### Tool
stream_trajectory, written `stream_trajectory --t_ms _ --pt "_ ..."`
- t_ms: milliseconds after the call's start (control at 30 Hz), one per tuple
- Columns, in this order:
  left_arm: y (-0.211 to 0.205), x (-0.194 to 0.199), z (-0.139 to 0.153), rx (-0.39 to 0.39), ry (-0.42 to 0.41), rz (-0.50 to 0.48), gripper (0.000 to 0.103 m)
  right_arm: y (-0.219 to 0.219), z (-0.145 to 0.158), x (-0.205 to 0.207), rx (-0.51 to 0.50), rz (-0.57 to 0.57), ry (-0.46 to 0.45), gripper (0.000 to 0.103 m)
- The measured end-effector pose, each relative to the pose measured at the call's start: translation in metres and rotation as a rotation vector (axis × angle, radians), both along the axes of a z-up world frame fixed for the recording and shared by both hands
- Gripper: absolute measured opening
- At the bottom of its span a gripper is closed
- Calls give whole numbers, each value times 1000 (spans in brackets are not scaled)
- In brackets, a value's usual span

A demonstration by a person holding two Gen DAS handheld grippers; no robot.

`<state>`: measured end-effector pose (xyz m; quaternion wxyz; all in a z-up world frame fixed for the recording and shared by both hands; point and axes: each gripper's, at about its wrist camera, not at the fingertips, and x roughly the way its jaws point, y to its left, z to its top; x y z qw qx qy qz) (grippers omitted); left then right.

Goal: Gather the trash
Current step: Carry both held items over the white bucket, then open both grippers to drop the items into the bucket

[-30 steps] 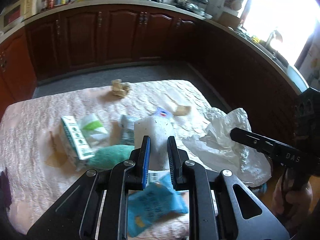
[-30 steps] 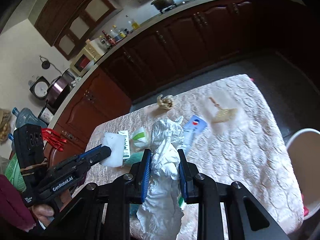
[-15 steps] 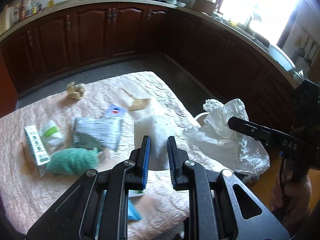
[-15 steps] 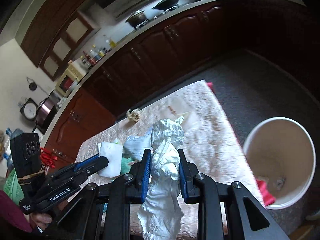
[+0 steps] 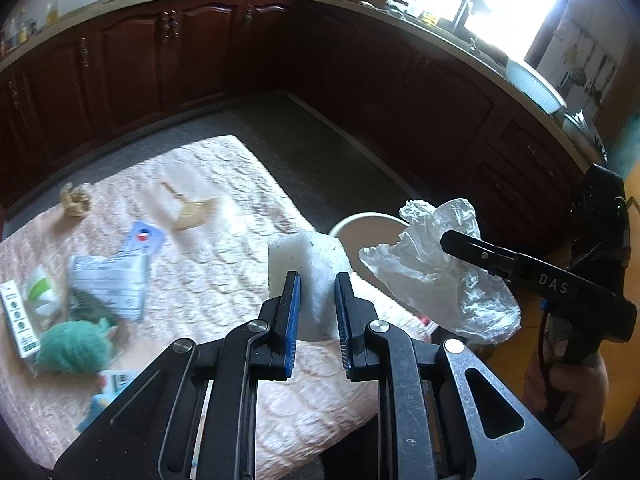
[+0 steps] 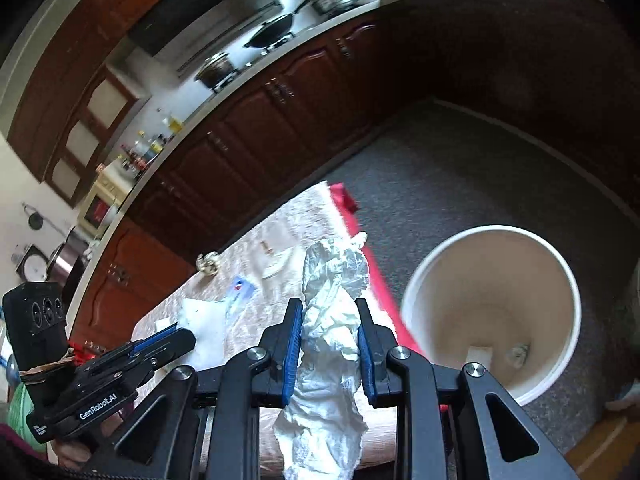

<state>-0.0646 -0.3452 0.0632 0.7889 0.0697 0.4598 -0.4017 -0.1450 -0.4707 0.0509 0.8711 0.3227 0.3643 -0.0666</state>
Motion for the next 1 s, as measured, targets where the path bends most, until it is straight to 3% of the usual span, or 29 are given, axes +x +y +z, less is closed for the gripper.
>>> stream_trajectory --t_ms 400,1000 --pt "-78 -12 -27 37 41 -97 15 -58 -36 -26 21 -128 86 24" --pt "-132 -15 -60 15 103 -146 15 -97 -63 -40 22 -240 172 24"
